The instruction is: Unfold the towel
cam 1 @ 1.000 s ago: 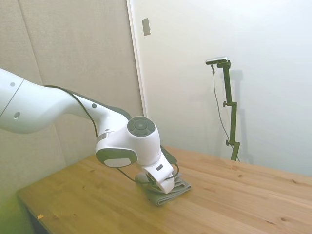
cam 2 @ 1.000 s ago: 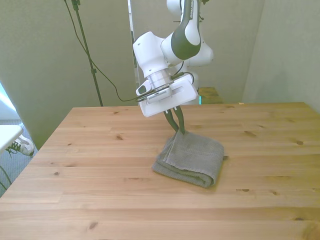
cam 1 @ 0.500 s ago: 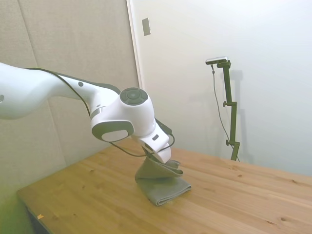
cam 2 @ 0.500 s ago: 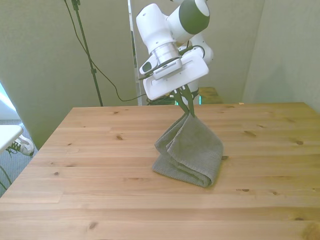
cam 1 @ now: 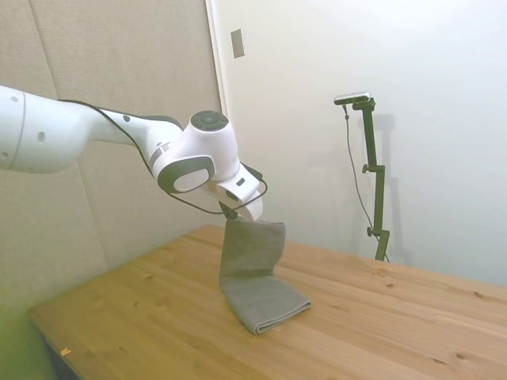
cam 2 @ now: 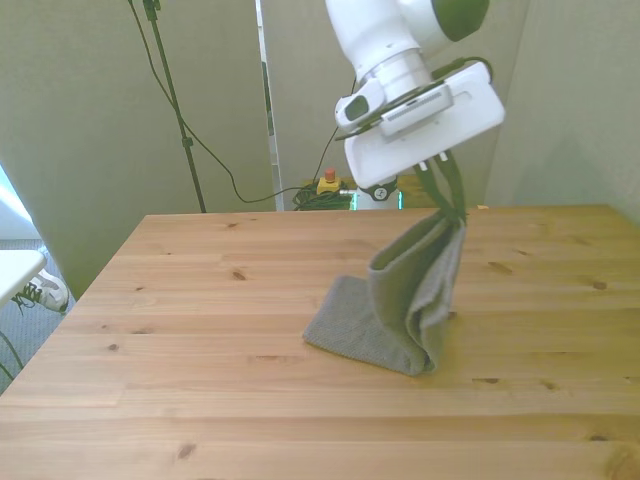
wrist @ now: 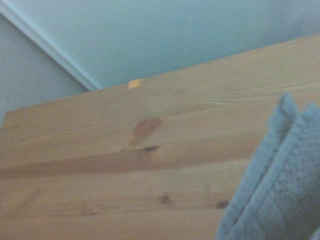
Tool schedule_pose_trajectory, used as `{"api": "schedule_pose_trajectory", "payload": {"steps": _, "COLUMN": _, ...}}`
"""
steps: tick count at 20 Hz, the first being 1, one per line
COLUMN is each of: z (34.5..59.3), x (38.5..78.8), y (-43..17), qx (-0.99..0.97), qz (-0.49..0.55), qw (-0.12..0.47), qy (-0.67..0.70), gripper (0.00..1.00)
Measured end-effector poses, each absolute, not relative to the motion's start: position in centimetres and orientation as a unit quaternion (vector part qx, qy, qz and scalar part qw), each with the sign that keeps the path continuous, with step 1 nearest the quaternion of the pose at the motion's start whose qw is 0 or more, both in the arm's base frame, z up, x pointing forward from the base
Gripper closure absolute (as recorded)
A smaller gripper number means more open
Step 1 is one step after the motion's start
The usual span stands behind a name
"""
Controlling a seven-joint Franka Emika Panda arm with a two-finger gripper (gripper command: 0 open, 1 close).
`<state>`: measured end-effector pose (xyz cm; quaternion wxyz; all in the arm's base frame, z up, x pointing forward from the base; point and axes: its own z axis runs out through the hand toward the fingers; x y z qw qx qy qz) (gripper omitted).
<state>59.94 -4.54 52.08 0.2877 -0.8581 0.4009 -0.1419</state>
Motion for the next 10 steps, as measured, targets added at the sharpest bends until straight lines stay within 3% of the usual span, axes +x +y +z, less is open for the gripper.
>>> {"api": "schedule_pose_trajectory", "payload": {"steps": 10, "z": 45.8, "x": 71.2, "y": 8.3, "qx": -0.889, "qz": -0.102, "qw": 0.27, "qy": 0.356, "gripper": 1.0}}
